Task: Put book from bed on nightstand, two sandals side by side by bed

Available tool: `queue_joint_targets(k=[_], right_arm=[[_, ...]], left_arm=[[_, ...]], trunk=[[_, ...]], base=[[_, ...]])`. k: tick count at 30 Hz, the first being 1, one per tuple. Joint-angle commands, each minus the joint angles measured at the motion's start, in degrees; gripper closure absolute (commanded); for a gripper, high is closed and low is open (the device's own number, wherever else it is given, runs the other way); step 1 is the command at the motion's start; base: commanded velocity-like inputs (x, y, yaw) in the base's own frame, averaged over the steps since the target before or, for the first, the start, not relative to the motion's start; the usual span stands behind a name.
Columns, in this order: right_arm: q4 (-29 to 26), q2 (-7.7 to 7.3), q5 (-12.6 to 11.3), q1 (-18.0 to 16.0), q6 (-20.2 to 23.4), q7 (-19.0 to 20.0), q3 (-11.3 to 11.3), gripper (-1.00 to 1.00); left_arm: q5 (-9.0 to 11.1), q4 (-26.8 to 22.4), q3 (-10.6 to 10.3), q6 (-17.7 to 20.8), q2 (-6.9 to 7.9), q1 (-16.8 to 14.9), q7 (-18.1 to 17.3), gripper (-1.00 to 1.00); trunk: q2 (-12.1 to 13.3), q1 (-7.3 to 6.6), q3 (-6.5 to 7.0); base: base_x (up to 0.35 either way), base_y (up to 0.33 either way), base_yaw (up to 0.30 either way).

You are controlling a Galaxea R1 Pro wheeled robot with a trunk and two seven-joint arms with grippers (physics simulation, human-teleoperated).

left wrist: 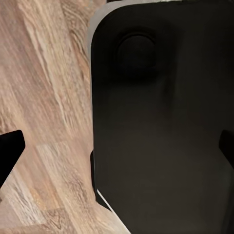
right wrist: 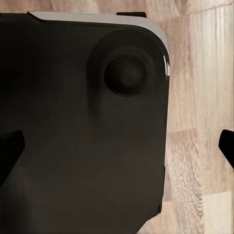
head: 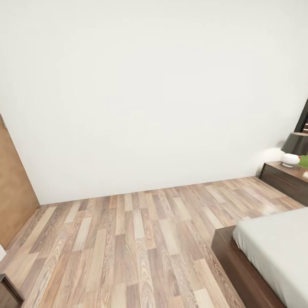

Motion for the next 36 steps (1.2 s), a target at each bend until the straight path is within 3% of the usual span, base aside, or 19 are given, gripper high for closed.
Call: queue_joint_targets(k=[1,10,36], right_arm=[[0.05,0.0,-0.04,-0.03,-0.42,-0.01,-0.01,-1.0],[0.13,-0.06,0.42,-0.04,-3.73,-0.02,0.39,-1.0],[0.14,0.0,0.55,-0.03,-4.19,-0.02,0.25,-1.0]], left_arm=[[0.01,-0.21,0.01,0.01,0.0,0.03,0.01,-1.0],[0.15,-1.03,0.01,-0.15,0.03,0.03,0.01,-1.0],[0.27,-1.7,0.08,-0.69,-0.14,0.03,-0.37,-1.0]], trunk=[[-0.02,0.03,-0.05],[-0.02,0.03,-0.05],[-0.02,0.03,-0.05]], base=[[0.312,0.126,0.0],[0.229,0.174,-0.063],[0.009,0.01,-0.267]])
